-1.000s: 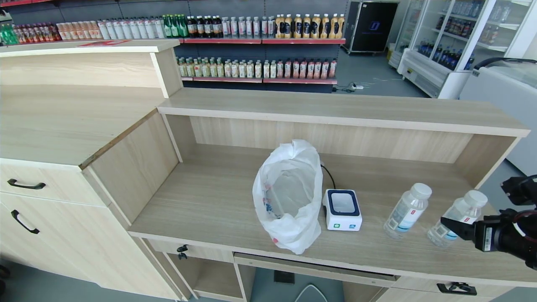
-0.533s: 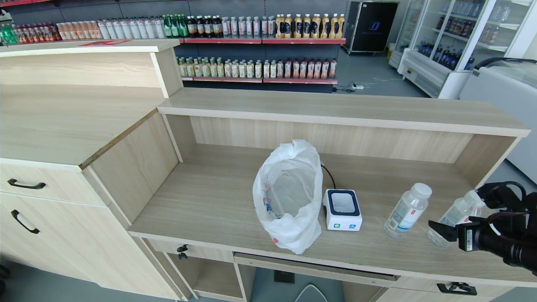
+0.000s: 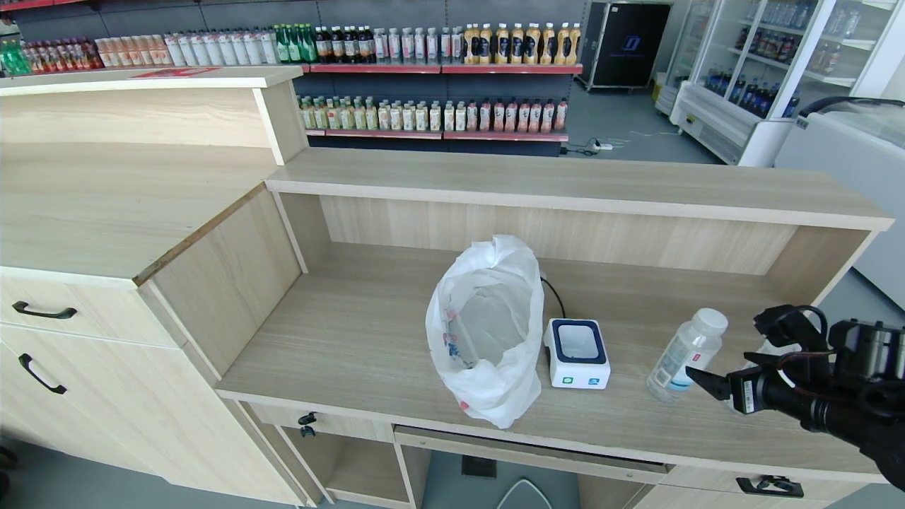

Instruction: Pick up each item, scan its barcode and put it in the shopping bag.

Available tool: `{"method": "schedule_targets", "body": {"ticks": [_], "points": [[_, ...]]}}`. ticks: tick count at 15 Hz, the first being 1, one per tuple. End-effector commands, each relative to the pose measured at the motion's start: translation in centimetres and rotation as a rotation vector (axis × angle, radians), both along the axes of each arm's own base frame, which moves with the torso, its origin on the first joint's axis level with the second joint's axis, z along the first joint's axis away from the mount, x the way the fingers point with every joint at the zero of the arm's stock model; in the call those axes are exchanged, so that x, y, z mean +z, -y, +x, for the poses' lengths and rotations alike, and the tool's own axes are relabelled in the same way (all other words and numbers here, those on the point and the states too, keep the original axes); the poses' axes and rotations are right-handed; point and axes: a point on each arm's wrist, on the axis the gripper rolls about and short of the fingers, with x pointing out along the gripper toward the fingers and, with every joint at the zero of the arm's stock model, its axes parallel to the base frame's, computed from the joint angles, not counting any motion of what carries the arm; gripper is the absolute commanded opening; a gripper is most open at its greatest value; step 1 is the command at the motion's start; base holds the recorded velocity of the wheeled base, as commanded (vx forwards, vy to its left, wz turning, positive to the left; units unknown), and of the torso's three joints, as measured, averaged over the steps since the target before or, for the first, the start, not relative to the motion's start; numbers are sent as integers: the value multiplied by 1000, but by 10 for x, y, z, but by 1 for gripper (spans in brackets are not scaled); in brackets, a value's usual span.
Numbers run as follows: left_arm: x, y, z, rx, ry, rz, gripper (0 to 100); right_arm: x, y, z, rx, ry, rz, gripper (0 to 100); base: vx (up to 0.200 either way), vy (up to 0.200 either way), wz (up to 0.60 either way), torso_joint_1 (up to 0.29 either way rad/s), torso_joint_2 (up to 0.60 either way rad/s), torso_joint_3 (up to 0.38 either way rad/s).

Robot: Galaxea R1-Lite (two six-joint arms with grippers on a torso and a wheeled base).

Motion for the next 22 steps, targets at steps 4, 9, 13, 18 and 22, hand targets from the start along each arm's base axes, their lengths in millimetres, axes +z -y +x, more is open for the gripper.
{"method": "schedule_targets", "body": {"ticks": [4, 9, 13, 18, 22], "points": [[0, 0, 0, 0, -1, 0, 100, -19, -7, 15, 58, -8, -13, 100, 0, 0, 0, 0, 0, 0], [0, 0, 0, 0, -1, 0, 100, -28, -12, 27, 81, -2, -16, 100, 0, 0, 0, 0, 0, 0], [0, 0, 0, 0, -1, 0, 100, -35, -22, 38, 118, 24, -15, 100, 0, 0, 0, 0, 0, 0], [0, 0, 0, 0, -1, 0, 100, -45, -28, 54, 152, 66, -16, 100, 0, 0, 0, 0, 0, 0], [0, 0, 0, 0, -1, 0, 100, -47, -28, 62, 166, 80, -13, 100, 0, 0, 0, 0, 0, 0]]}}
